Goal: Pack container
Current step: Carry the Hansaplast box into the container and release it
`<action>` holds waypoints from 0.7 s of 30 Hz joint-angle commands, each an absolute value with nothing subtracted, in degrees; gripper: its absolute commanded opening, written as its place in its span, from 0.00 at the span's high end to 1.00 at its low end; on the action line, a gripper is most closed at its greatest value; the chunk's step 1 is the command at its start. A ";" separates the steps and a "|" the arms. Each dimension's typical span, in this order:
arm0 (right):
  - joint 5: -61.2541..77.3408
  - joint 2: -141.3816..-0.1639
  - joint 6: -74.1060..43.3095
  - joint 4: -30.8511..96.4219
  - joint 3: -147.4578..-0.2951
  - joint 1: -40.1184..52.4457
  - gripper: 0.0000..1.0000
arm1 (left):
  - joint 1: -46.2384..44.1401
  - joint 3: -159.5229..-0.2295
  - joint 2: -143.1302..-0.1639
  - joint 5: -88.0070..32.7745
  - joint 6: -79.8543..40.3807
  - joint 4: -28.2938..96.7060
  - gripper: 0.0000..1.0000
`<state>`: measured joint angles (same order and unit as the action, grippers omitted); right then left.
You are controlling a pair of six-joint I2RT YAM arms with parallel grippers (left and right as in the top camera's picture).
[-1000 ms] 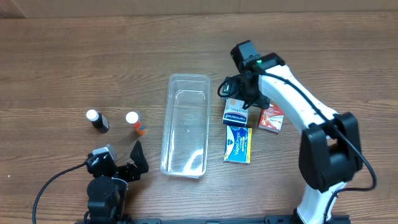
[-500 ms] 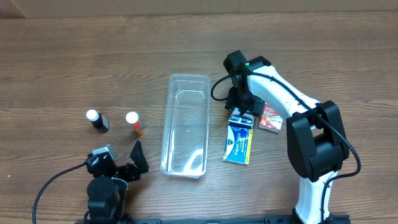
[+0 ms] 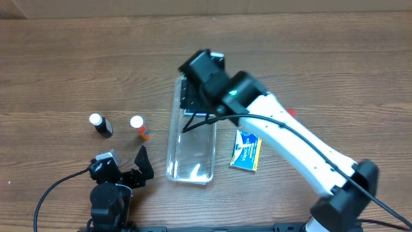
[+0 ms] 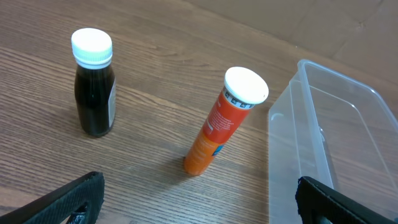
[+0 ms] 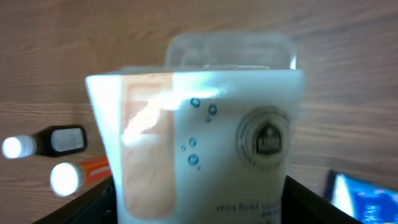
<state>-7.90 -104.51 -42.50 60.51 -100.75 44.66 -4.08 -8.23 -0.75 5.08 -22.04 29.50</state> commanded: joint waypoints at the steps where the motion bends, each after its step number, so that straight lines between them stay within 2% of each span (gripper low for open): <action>1: -8.45 -109.78 -48.53 57.93 -98.08 44.21 0.24 | -3.77 -8.08 -0.27 4.84 -20.95 29.52 0.00; 4: -7.94 -113.62 -47.55 54.74 -98.08 44.14 0.24 | -3.77 -8.08 -0.27 4.86 -20.95 29.52 0.00; 6: -7.88 -115.57 -46.70 53.12 -98.08 44.14 0.18 | -3.77 -8.10 -0.27 4.86 -20.95 29.52 0.00; 11: -7.84 -119.46 -45.63 48.36 -98.08 43.22 0.17 | -3.77 -8.08 -0.27 4.84 -20.95 29.52 0.00; 14: -7.97 -119.04 -39.55 46.96 -98.54 43.05 0.16 | -3.77 -8.08 -0.27 4.86 -20.95 29.52 0.00; 17: -8.34 -115.00 -37.82 50.26 -102.21 43.00 0.17 | -3.77 -8.08 -0.27 4.86 -20.95 29.50 0.00; 21: -11.40 -103.22 -38.33 63.61 -106.48 42.17 0.13 | -3.77 -8.10 -0.27 4.86 -20.95 29.52 0.00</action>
<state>-8.10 -115.24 -39.11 58.22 -101.75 43.11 -4.08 -8.23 -0.75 5.08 -22.04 29.50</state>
